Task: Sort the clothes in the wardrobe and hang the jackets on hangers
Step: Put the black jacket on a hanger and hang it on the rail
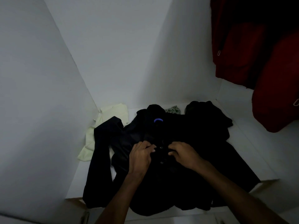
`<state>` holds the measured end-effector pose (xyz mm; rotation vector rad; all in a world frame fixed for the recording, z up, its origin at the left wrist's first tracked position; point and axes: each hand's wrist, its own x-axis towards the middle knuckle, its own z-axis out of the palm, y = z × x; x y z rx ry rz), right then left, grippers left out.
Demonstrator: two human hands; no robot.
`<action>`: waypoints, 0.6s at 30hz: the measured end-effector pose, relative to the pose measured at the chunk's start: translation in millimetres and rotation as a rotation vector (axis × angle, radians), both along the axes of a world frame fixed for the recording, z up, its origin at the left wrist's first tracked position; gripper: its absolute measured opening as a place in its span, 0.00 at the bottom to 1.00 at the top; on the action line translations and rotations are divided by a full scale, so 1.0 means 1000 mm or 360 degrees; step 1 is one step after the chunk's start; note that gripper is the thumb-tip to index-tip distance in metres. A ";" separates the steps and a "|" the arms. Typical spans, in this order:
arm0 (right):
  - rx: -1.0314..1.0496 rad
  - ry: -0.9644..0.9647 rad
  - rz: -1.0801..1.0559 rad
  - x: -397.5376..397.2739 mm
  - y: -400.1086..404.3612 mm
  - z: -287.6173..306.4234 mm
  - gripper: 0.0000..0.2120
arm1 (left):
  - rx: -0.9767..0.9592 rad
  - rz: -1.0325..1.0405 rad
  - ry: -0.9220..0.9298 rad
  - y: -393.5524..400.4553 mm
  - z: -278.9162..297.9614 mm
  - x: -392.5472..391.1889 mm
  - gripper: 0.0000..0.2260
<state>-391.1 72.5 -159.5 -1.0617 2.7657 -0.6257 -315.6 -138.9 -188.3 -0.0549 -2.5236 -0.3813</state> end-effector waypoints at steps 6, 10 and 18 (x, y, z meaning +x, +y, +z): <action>-0.0050 0.0242 0.0123 -0.014 0.008 -0.015 0.07 | 0.0121 -0.0064 0.0079 0.001 -0.001 0.005 0.13; -0.0173 0.0436 -0.0292 -0.020 0.002 -0.027 0.19 | 0.0226 -0.0208 -0.0036 -0.003 0.012 0.007 0.07; -0.0224 0.0645 -0.0088 -0.012 -0.010 -0.033 0.17 | 0.0372 -0.0144 -0.0256 -0.014 0.011 0.000 0.06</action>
